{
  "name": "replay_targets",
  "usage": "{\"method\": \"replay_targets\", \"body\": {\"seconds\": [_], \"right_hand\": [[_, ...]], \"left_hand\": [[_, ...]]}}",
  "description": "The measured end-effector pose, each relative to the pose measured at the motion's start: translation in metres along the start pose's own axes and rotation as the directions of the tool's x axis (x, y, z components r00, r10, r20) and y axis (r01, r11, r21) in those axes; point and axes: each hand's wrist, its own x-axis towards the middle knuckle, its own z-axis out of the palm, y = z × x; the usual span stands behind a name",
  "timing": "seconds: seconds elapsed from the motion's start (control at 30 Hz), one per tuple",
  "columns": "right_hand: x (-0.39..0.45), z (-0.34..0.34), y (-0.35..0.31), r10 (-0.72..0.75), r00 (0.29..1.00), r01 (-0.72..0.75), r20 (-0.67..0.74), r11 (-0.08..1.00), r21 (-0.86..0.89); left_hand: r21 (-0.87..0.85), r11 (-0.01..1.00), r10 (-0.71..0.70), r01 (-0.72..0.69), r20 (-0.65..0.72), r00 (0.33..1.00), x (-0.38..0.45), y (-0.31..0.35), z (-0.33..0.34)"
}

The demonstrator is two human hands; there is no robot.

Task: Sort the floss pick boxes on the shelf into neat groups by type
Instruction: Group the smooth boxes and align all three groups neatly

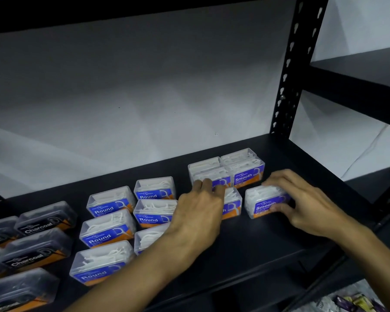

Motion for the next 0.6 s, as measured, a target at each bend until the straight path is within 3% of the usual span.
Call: {"method": "replay_targets", "body": {"seconds": [0.17,0.6], "right_hand": [[0.005,0.011,-0.001,-0.051,0.988,0.023,-0.148,0.983,-0.184],[0.021,0.033,0.001,-0.058,0.974,0.028,-0.218,0.99,-0.136]], "left_hand": [[0.034,0.998,-0.042,0.046,-0.112,0.993,0.004,0.004,0.006],[0.024,0.993,-0.113,0.117,-0.12,0.986,0.01,0.012,0.01]]}}
